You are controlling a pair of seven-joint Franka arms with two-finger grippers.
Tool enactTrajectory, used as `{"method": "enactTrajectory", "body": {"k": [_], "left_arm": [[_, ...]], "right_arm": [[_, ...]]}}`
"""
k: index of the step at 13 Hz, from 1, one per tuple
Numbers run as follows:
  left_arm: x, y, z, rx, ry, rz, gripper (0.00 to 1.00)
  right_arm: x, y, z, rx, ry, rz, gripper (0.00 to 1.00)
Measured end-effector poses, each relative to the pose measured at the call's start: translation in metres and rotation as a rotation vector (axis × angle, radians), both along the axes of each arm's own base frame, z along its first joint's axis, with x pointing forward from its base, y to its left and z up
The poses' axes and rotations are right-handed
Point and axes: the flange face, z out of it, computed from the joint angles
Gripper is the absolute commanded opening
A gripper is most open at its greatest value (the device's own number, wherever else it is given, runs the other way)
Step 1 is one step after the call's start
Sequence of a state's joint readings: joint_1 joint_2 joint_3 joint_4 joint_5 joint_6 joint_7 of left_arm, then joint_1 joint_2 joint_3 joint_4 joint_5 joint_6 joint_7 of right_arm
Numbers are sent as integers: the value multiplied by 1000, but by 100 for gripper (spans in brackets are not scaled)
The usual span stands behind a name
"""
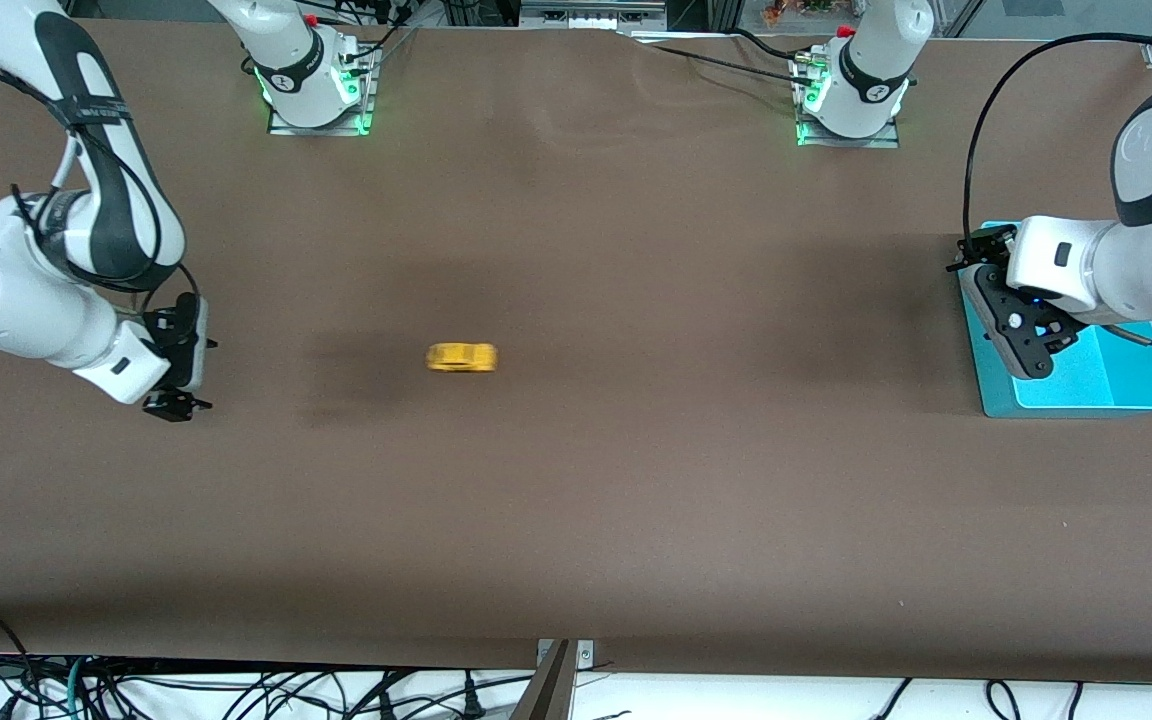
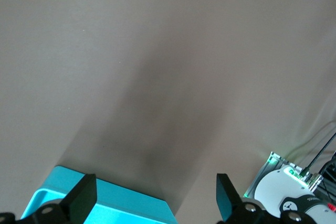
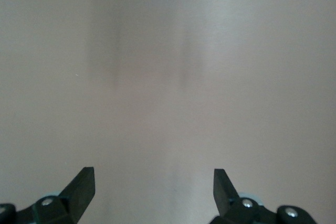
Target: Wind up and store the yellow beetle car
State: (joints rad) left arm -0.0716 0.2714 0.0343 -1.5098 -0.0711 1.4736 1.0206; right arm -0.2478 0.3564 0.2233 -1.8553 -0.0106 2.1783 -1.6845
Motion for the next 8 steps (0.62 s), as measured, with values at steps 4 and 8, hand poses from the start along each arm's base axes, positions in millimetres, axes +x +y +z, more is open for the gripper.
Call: {"method": "enactTrajectory", "body": {"k": [4,8], "left_arm": [[7,1,-37,-26,57,-84,100],[0,9,-75,-35,47,-97,100]], "right_arm": [[3,0,64,-20,-84,1,100],[-6,3,107,-29,-121,-90,100]]}}
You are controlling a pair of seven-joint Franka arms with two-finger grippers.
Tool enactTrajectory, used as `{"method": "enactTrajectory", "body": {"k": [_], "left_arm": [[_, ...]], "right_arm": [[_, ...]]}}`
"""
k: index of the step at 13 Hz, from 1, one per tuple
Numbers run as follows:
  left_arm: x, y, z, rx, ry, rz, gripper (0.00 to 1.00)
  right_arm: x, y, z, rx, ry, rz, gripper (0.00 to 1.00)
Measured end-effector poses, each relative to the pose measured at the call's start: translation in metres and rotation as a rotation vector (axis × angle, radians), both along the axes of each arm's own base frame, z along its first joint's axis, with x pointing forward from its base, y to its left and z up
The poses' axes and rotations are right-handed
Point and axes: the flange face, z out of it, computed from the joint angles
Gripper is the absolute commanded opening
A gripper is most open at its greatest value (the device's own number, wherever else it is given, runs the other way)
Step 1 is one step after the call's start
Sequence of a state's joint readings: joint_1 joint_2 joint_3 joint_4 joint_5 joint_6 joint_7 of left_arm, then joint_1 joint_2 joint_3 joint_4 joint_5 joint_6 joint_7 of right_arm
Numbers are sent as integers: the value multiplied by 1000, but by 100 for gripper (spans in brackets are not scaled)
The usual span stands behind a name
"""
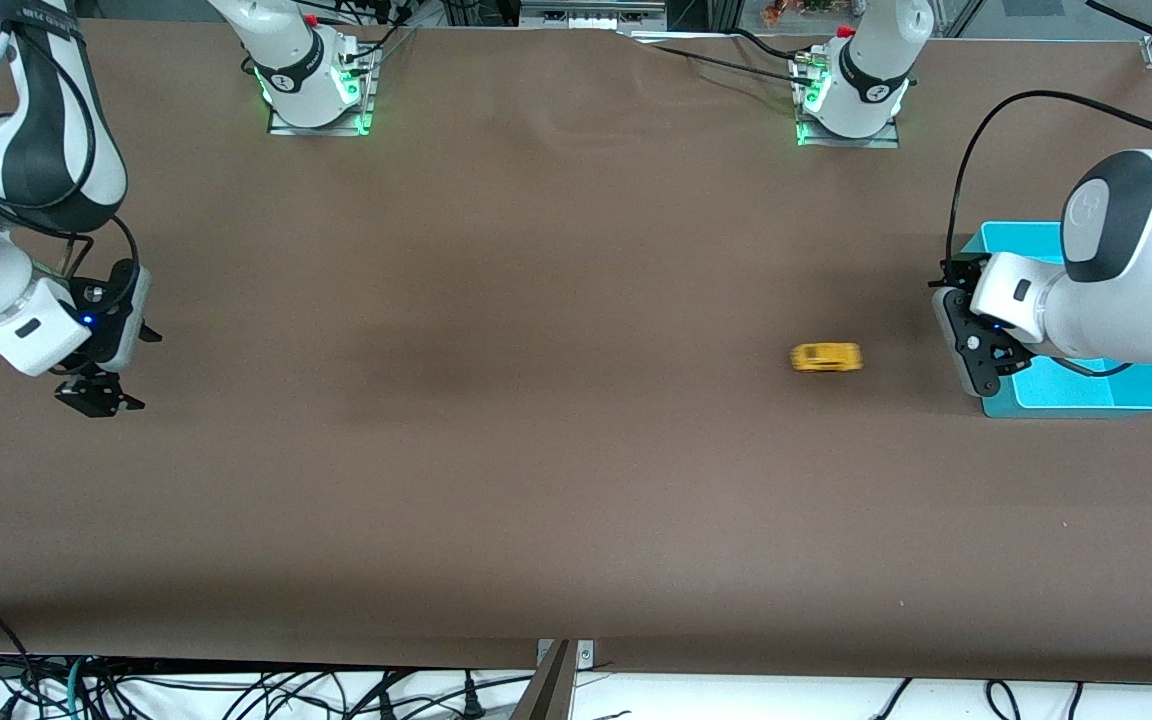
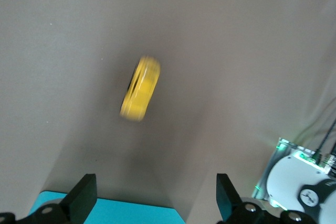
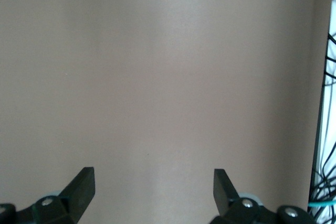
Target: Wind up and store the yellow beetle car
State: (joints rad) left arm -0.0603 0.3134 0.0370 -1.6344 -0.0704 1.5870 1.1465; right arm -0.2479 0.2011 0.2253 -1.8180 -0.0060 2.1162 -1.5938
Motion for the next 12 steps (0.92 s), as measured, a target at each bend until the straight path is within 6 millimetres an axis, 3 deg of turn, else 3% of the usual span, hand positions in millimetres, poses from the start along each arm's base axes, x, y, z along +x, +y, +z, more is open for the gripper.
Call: {"method": "enactTrajectory", "body": {"k": [3,8,12], "left_arm": [[-19,16,-30,-14,-68,-101,100],[-40,95,-82,-71,-189,-261,100],[-53,93,-118,-71,-266,-343,100]], "right_arm": [[-12,2,28,6,12,-179,100],[-33,6,84,19,22,-518,100],[-49,13,108,23,84,-907,100]]}}
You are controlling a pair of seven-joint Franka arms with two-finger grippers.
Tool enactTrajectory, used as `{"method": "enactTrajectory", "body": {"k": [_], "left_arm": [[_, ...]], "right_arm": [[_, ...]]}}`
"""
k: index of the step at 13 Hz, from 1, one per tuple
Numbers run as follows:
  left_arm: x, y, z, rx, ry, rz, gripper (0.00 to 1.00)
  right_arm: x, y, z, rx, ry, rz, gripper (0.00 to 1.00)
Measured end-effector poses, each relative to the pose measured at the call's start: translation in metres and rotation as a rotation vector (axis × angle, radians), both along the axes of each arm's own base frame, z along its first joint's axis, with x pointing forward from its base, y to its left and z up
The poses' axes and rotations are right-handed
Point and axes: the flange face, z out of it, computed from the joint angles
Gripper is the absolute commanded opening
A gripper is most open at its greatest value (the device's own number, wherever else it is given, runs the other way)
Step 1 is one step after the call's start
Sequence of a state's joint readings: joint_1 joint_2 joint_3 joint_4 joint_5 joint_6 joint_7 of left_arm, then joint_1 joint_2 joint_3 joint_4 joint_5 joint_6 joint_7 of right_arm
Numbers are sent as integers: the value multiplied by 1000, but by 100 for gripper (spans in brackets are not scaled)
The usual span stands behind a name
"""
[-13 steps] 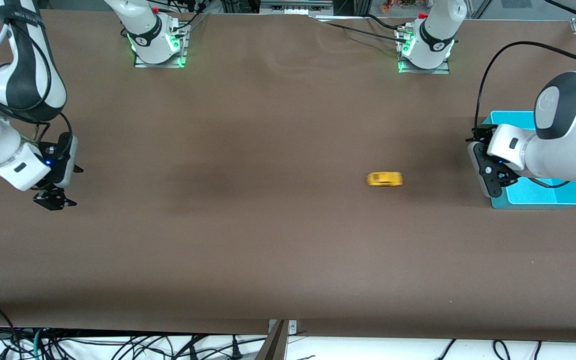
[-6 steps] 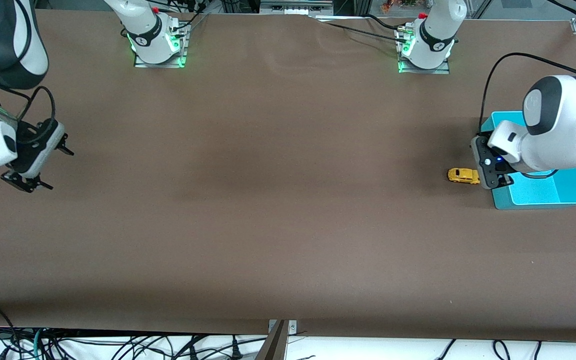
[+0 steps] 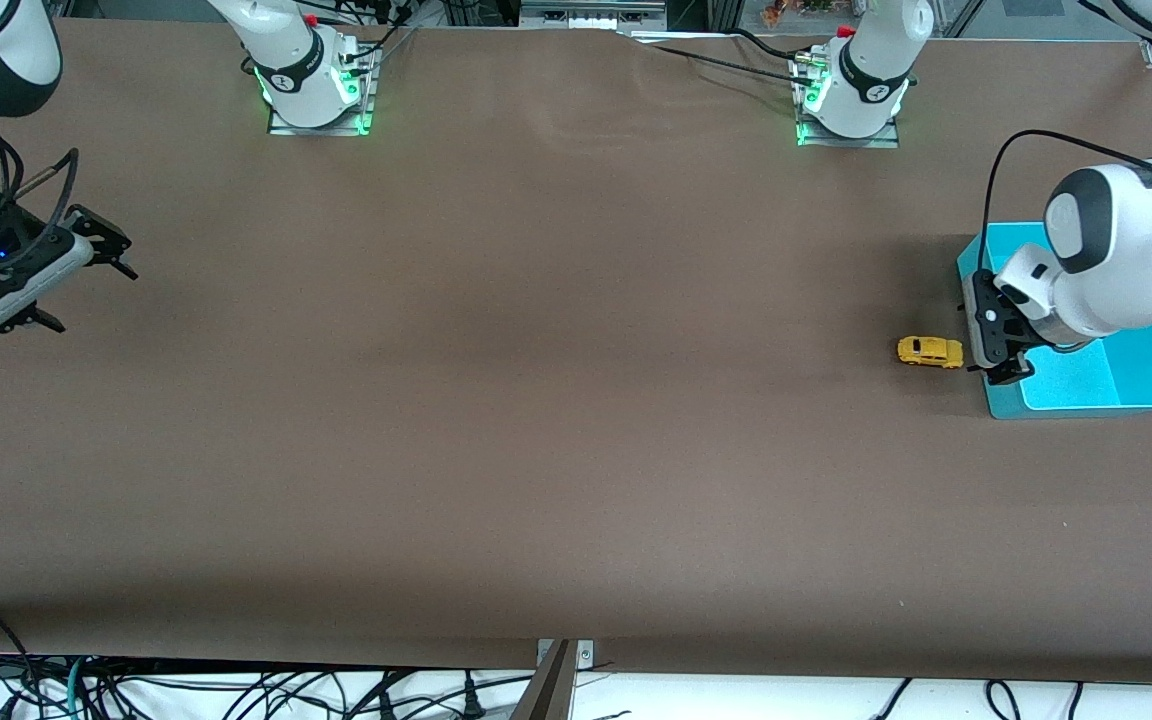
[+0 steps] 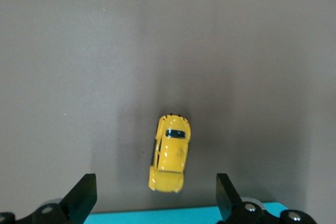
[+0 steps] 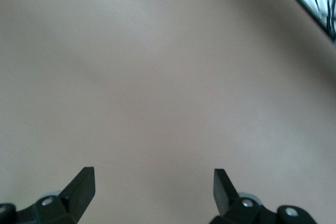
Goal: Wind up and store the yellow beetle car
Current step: 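Grasp the yellow car with the left gripper while the right gripper withdraws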
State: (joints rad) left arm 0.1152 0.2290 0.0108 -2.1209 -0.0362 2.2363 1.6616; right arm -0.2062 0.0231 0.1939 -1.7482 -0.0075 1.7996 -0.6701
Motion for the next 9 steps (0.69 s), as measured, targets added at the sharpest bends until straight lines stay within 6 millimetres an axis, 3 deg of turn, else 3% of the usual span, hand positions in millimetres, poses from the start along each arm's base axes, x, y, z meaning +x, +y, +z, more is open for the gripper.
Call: {"method": "enactTrajectory", "body": {"k": [4,6,9], "left_arm": [[-18,3,-34,5,-50,-45,100],[-19,11,-46,7,-57,-48,100],[-20,17,-64,8,-59,-46,100]], "right_arm": [[-18,11,30,-5,47,-325,100],[-25,9,44,-7,51,-398,100],[-26,3,45,-7,55,-432,100]]}}
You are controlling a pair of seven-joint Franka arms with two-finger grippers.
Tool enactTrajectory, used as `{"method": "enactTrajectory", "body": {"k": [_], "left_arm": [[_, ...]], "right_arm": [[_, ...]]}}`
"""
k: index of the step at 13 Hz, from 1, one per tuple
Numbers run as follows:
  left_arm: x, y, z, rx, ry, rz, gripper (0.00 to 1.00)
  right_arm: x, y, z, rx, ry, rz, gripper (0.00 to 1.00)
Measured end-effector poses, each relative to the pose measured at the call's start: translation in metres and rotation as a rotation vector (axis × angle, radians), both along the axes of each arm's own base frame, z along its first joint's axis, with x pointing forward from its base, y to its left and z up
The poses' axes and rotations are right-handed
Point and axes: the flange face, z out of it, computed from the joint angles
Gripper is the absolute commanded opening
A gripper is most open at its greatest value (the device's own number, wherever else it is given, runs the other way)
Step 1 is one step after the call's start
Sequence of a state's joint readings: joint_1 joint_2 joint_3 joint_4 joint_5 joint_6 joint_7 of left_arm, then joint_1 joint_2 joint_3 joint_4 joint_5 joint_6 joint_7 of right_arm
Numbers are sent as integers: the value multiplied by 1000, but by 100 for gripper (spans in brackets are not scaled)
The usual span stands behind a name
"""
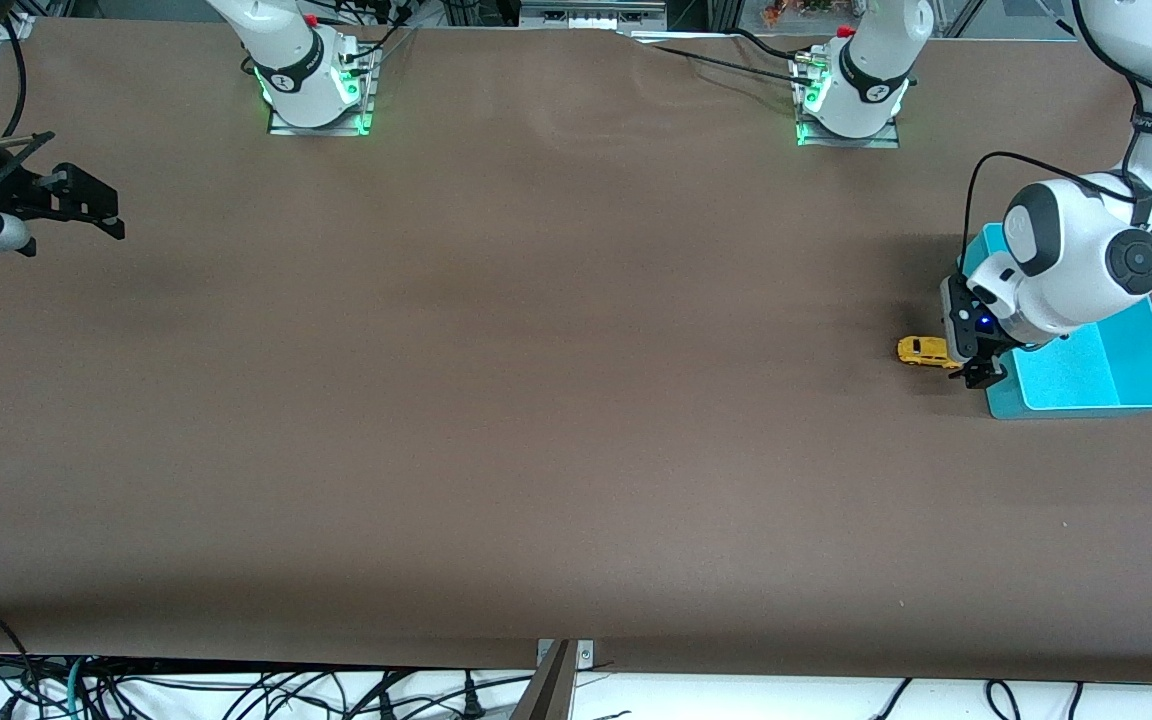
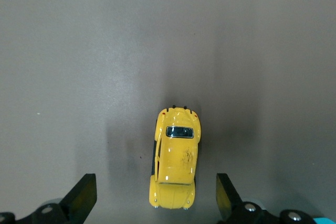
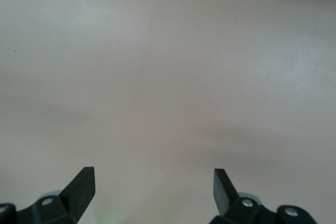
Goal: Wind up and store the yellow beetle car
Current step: 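Grasp the yellow car with the left gripper while the right gripper withdraws, then carry the yellow car with the left gripper into the cyan tray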
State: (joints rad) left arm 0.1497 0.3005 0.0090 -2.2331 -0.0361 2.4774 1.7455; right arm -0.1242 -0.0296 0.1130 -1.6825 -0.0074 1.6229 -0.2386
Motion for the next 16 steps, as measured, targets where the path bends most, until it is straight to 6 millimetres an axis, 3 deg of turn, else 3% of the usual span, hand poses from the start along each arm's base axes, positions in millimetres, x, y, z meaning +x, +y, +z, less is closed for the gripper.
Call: {"method": "enactTrajectory", "body": {"k": [9,10,11,12,14,16], "left_arm": [[-18,-1,-39,12,-43,-2,100],[-21,-1,-44,14,-48,-2,92],[-23,-1,-47,15,-51,-3,76],[-24,-2,-49,15,-52,-4,48],[-25,-1,-49,16,-56,-3,24],[-24,0,-48,17,-60,-1,9]], "right_arm": [[1,-5,-1,0,3,-16,100],[1,-6,-2,0,3,-18,100],[1,-8,-2,1,3,-20,100],[1,-9,-2,1,4,-22,100],[1,-9,-2,1,4,-22,100],[1,-9,-2,1,4,-22,100]]}}
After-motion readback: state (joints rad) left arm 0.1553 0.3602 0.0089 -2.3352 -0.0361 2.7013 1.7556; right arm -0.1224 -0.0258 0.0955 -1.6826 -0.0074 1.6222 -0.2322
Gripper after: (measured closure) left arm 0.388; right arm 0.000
